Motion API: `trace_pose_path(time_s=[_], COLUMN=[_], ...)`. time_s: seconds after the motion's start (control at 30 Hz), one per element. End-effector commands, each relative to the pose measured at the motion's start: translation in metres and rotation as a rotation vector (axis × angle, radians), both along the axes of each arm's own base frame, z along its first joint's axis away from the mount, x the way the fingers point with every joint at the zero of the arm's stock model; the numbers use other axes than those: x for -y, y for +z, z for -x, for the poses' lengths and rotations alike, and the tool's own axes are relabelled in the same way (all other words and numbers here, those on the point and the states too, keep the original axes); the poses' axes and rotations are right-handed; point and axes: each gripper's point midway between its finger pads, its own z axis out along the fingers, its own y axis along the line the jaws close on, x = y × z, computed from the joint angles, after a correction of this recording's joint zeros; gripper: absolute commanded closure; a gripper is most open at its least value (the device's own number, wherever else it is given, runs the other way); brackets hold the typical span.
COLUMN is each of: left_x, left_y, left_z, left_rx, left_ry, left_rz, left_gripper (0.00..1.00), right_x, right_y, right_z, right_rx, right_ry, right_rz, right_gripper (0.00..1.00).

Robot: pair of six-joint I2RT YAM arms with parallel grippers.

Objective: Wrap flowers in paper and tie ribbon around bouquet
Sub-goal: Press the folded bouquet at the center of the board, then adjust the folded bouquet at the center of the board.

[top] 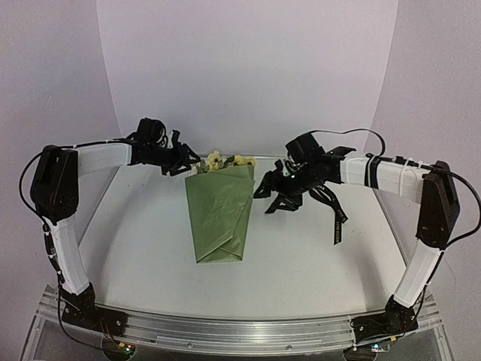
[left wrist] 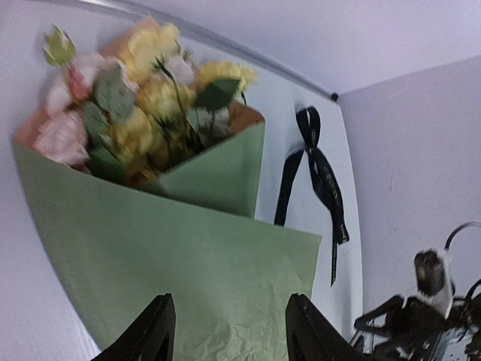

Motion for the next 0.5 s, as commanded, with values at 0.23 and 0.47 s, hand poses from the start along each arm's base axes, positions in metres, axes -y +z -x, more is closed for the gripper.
trace_pose_path(time_s=[0.23, 0.47], left_x=[0.143, 0.178], left_y=[-0.081, -0.104], left_z=[0.077, 0.097], left_rx=[-0.112, -0.145], left_ry=[-0.296, -0.371], left_rz=[-0.054, -0.061], left_gripper=[0.63, 0.66], right_x=[0.068, 0.083], right_y=[-0.053, -0.066], right_z=[-0.007, -0.012], right_rx=[-0.109, -0.127], right_ry=[-0.099, -0.135], right_rz=[0.153, 0.183], right_gripper=[0.31, 0.32])
